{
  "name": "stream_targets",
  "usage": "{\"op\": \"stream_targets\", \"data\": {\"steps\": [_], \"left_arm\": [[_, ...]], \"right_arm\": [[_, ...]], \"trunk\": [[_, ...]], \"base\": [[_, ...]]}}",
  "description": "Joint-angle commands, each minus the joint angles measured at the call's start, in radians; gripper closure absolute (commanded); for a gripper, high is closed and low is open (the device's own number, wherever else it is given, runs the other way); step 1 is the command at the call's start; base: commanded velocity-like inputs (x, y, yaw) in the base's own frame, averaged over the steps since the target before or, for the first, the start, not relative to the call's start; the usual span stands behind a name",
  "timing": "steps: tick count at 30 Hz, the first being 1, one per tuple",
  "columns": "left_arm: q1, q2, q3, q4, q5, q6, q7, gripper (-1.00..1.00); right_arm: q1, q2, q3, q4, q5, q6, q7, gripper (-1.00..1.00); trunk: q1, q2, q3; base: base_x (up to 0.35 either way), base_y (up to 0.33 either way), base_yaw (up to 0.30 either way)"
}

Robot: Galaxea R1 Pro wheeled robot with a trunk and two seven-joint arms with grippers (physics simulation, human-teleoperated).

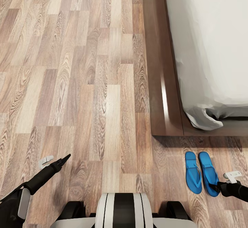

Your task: In the bedroom, move the book from the bed onto either nightstand, and place the two sandals side by side next to the bed.

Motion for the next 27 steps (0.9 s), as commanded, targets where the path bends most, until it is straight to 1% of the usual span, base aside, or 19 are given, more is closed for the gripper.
{"op": "stream_targets", "data": {"steps": [1,4,9,12,13,15,16,18,27], "left_arm": [[0.0,0.0,0.001,0.0,0.006,0.009,-0.003,-1.0],[0.0,0.0,0.001,0.0,0.006,0.009,-0.003,-1.0],[0.0,0.0,0.001,0.0,0.006,0.009,-0.003,-1.0],[0.0,0.0,0.001,0.0,0.006,0.009,-0.003,-1.0],[0.0,0.0,0.001,0.0,0.006,0.009,-0.003,-1.0],[0.0,0.0,0.001,0.0,0.006,0.009,-0.003,-1.0],[0.0,0.0,0.001,0.0,0.006,0.009,-0.002,-1.0],[0.0,0.0,0.001,0.0,0.006,0.009,-0.002,-1.0],[0.0,0.0,0.001,0.002,0.006,0.009,-0.001,-1.0]], "right_arm": [[0.0,0.0,-0.003,-0.001,-0.006,0.009,0.004,1.0],[0.0,0.0,-0.003,-0.001,-0.007,0.002,0.005,1.0],[0.001,0.0,-0.005,-0.001,-0.009,-0.056,0.007,1.0],[0.001,0.0,-0.007,0.0,-0.01,-0.065,0.006,1.0],[0.001,0.0,-0.01,0.0,-0.01,-0.067,0.006,1.0],[0.002,0.0,-0.035,0.0,-0.011,-0.068,0.006,1.0],[0.002,0.0,-0.055,0.0,-0.011,-0.068,0.006,1.0],[0.002,0.0,-0.072,0.001,-0.011,-0.069,0.006,1.0],[0.002,0.0,-0.08,0.002,-0.011,-0.069,0.006,1.0]], "trunk": [[0.0,0.0,0.0],[0.0,0.0,0.0],[0.0,0.0,0.0],[0.0,0.0,0.0],[0.0,0.0,0.0],[0.0,0.0,0.0],[0.0,0.0,0.0],[0.0,0.0,0.0],[0.0,0.0,0.0]], "base": [[0.0,0.0,0.0],[0.0,0.0,0.0],[0.0,0.0,0.0],[0.0,0.0,0.0],[0.0,0.0,0.0],[0.0,0.0,0.0],[0.0,0.0,0.0],[0.0,0.0,0.0],[0.0,0.0,0.0]]}}
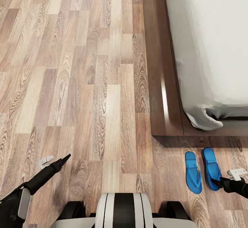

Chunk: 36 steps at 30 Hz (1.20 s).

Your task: In the bedroom, move the book from the bed onto either nightstand, and place the two sandals side by side next to the bed.

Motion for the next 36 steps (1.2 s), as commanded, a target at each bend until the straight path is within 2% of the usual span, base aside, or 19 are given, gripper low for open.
{"op": "stream_targets", "data": {"steps": [1,8,15,36], "left_arm": [[0.0,0.0,0.001,0.0,0.006,0.009,-0.003,-1.0],[0.0,0.0,0.001,0.0,0.006,0.009,-0.002,-1.0],[0.0,0.0,0.001,0.0,0.006,0.009,-0.001,-1.0],[0.0,0.0,0.001,0.0,0.006,0.009,-0.001,-1.0]], "right_arm": [[0.0,0.0,-0.003,-0.001,-0.007,0.009,0.004,1.0],[-0.001,0.0,-0.003,-0.001,-0.007,0.01,0.004,1.0],[-0.001,0.0,-0.003,-0.001,-0.007,0.01,0.003,1.0],[-0.001,0.0,-0.003,-0.001,-0.007,0.01,0.004,1.0]], "trunk": [[0.0,0.0,0.0],[0.0,0.0,0.0],[0.003,-0.002,-0.028],[0.006,-0.003,-0.032]], "base": [[0.0,0.0,0.0],[0.0,0.0,0.0],[0.0,0.0,0.0],[0.0,0.0,0.0]]}}
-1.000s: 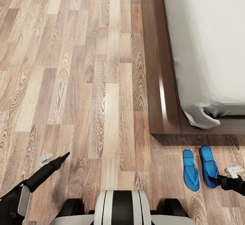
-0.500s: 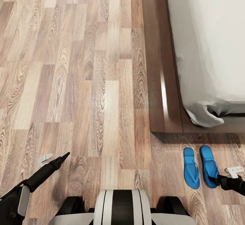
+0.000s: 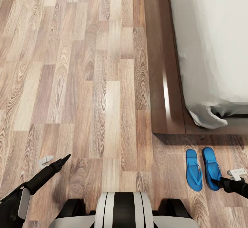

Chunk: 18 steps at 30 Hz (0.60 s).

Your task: In the bedroom, move the book from the bed onto either nightstand, and place the two sandals side by side next to the bed.

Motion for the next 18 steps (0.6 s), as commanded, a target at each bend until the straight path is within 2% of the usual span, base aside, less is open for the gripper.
{"op": "stream_targets", "data": {"steps": [1,12,13,18], "left_arm": [[0.0,0.0,0.001,0.0,0.006,0.009,-0.003,-1.0],[0.0,0.0,0.001,0.0,0.006,0.009,-0.003,-1.0],[0.0,0.0,0.001,0.0,0.006,0.009,-0.003,-1.0],[0.0,0.0,0.001,0.0,0.006,0.009,-0.003,-1.0]], "right_arm": [[0.0,0.0,-0.003,-0.001,-0.007,0.009,0.005,1.0],[0.0,0.0,-0.003,-0.001,-0.007,0.009,0.005,1.0],[0.0,0.0,-0.003,-0.001,-0.007,0.009,0.005,-1.0],[0.0,0.0,-0.003,-0.001,-0.007,0.009,0.004,-1.0]], "trunk": [[0.0,0.0,0.0],[0.0,0.0,0.0],[0.0,0.0,0.0],[0.0,0.0,0.0]], "base": [[0.0,0.0,0.0],[0.0,0.0,0.0],[0.0,0.0,0.0],[0.0,0.0,0.0]]}}
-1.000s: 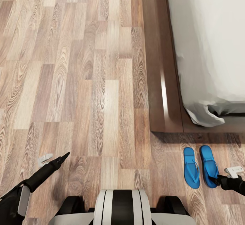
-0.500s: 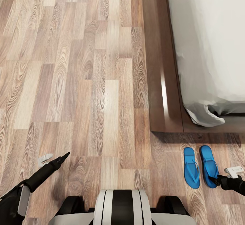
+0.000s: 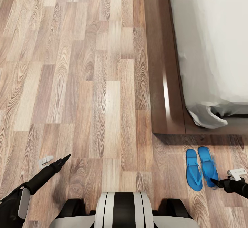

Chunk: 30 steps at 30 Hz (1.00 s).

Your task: In the bedroom, move the book from the bed onto either nightstand, and place the two sandals side by side next to the bed.

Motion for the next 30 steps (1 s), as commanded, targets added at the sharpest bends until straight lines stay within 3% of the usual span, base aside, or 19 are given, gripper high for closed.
{"op": "stream_targets", "data": {"steps": [1,27,30], "left_arm": [[0.0,0.0,0.001,0.0,0.006,0.009,-0.003,-1.0],[0.0,0.0,0.001,0.0,0.006,0.009,-0.003,-1.0],[0.0,0.0,0.001,0.0,0.006,0.01,-0.003,-1.0]], "right_arm": [[0.0,0.0,-0.003,-0.001,-0.006,0.009,0.005,-1.0],[0.0,0.0,-0.003,-0.001,-0.006,0.01,0.005,-1.0],[-0.001,0.0,-0.003,-0.001,-0.006,0.01,0.004,-1.0]], "trunk": [[0.0,0.0,0.0],[0.0,0.0,0.0],[-0.001,0.001,0.011]], "base": [[0.0,0.0,0.0],[0.0,0.0,0.0],[0.0,0.0,0.0]]}}
